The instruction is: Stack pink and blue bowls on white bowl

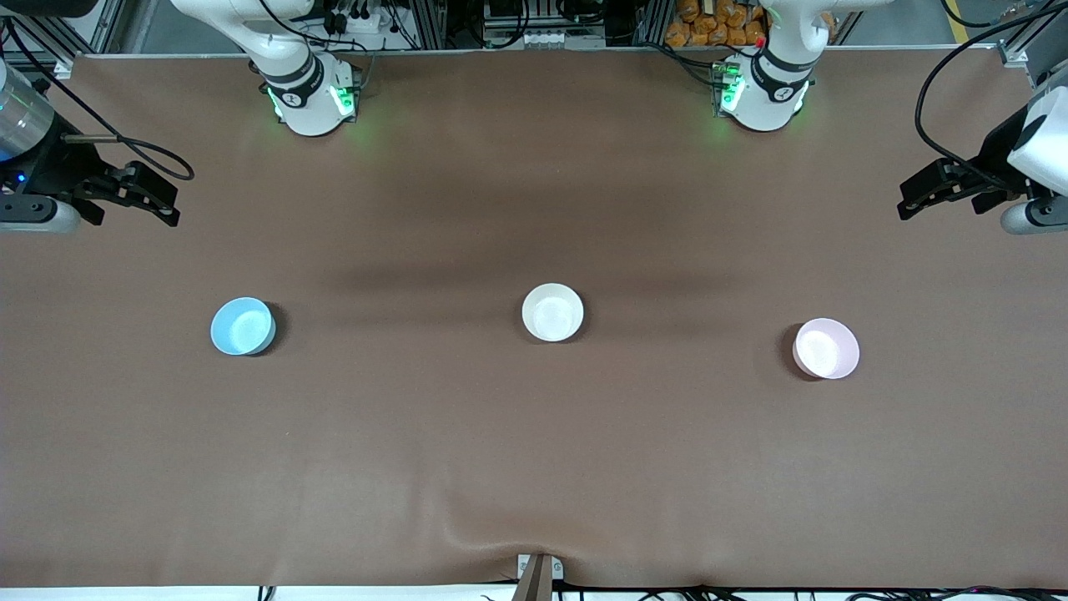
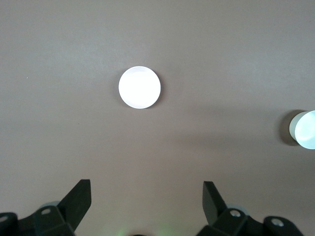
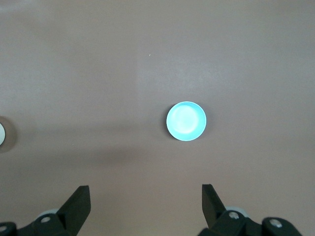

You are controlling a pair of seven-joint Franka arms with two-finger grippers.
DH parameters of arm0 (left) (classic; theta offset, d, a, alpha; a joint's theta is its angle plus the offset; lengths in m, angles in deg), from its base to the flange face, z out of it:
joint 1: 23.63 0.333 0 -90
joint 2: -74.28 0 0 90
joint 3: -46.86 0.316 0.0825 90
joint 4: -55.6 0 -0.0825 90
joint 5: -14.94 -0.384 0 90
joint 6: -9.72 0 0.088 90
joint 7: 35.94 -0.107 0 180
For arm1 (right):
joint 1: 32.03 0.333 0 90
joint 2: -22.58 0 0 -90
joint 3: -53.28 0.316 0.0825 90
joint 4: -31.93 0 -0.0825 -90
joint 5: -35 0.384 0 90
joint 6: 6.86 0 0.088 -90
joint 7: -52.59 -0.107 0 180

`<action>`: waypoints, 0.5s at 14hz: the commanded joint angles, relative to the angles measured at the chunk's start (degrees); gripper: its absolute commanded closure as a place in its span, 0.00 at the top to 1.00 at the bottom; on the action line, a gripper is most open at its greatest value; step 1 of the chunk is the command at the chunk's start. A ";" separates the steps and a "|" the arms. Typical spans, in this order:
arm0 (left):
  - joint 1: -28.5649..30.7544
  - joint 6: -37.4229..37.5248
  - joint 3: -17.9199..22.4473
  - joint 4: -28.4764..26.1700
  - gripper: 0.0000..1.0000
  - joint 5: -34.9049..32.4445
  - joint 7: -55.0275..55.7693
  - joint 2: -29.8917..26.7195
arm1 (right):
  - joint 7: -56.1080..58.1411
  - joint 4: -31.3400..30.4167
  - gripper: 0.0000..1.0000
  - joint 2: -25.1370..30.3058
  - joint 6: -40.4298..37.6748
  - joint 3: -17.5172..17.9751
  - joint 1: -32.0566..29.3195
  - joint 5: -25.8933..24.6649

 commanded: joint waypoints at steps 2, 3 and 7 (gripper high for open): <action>1.22 1.40 -0.14 1.15 1.00 1.02 -1.61 0.44 | 0.63 -0.42 1.00 0.96 0.04 0.35 -0.60 -0.29; 1.75 1.40 -0.14 1.06 1.00 1.02 -2.65 0.53 | 0.63 -0.42 1.00 0.96 0.04 0.35 -0.60 -0.29; 2.81 1.05 -0.14 0.27 1.00 1.02 -3.72 2.28 | 0.63 -0.42 1.00 0.96 0.13 0.35 -0.51 -0.29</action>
